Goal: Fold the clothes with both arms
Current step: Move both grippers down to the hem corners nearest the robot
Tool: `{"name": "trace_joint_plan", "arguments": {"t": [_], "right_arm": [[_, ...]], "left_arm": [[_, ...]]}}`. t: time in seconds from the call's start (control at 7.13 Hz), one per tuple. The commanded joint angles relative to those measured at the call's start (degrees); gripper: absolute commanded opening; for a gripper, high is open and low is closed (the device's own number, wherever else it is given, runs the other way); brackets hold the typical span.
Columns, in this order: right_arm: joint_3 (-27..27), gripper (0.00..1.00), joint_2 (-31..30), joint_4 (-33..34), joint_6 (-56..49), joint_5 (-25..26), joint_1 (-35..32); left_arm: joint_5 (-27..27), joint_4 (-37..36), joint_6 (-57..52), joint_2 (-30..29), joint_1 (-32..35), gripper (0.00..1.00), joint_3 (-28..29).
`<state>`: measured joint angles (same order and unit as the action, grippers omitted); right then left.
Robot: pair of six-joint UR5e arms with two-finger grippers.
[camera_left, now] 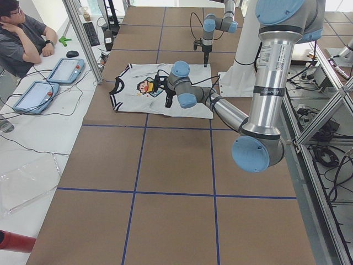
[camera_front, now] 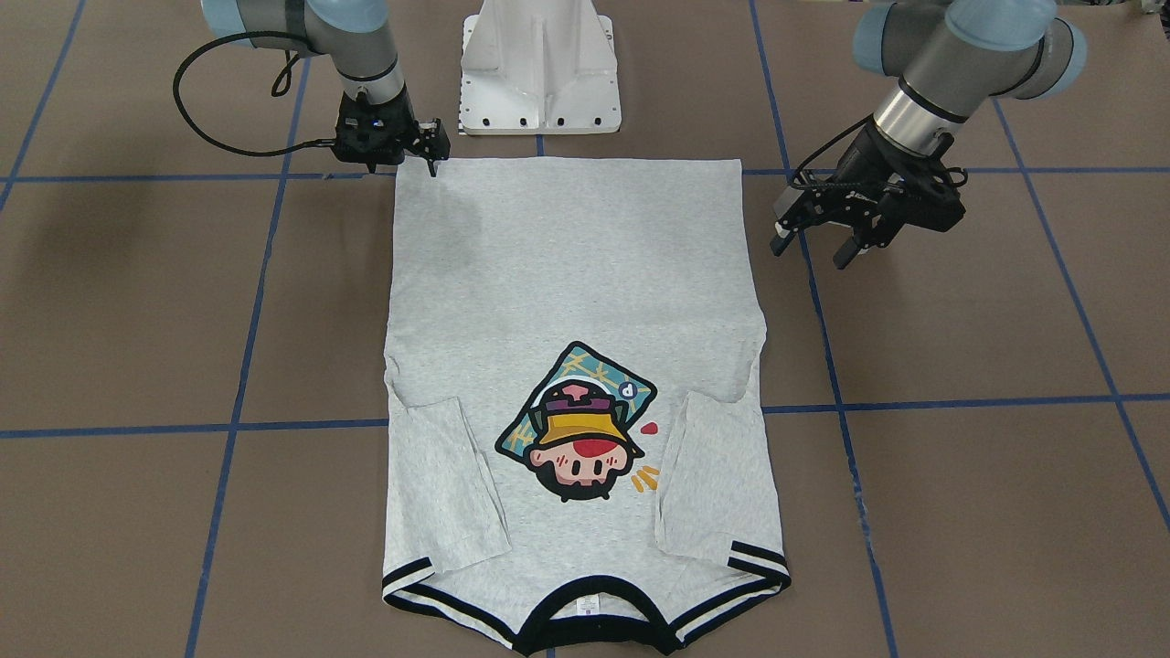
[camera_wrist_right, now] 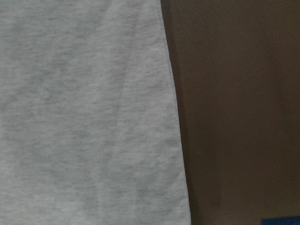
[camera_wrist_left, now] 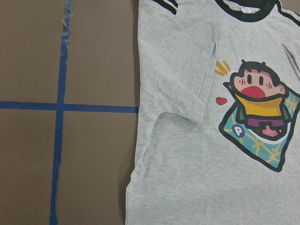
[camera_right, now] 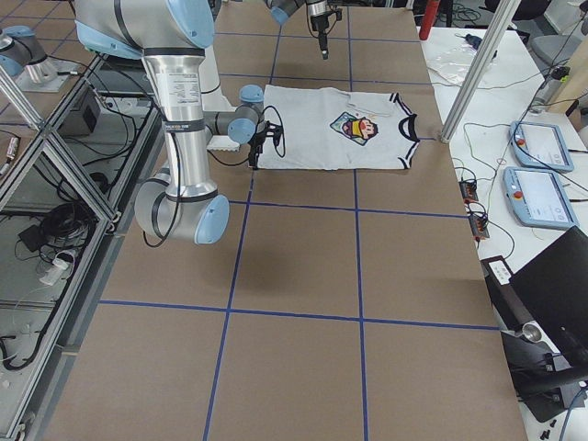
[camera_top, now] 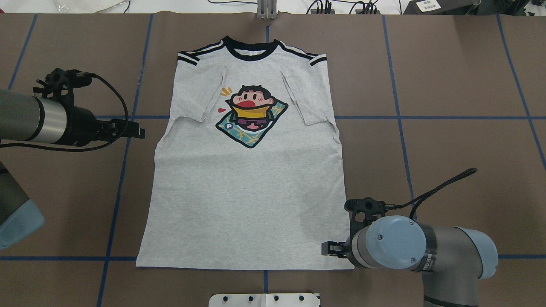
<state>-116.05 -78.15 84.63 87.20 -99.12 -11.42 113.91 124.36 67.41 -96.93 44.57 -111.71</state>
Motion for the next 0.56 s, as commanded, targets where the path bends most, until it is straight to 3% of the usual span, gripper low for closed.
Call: {"name": "trace_joint_plan", "arguments": {"t": [0.0, 0.14, 0.42], "right_arm": [[0.1, 0.98, 0.0, 0.0, 0.1, -0.3, 1.2], [0.0, 0.97, 0.0, 0.0, 0.1, -0.3, 1.3], [-0.1, 0.83, 0.0, 0.0, 0.1, -1.4, 1.3]], "left_arm": [[0.0, 0.0, 0.0, 0.0, 0.0, 0.98, 0.0], [0.0, 0.0, 0.0, 0.0, 0.0, 0.98, 0.0], [-0.1, -0.1, 0.0, 0.1, 0.1, 0.98, 0.0]]}}
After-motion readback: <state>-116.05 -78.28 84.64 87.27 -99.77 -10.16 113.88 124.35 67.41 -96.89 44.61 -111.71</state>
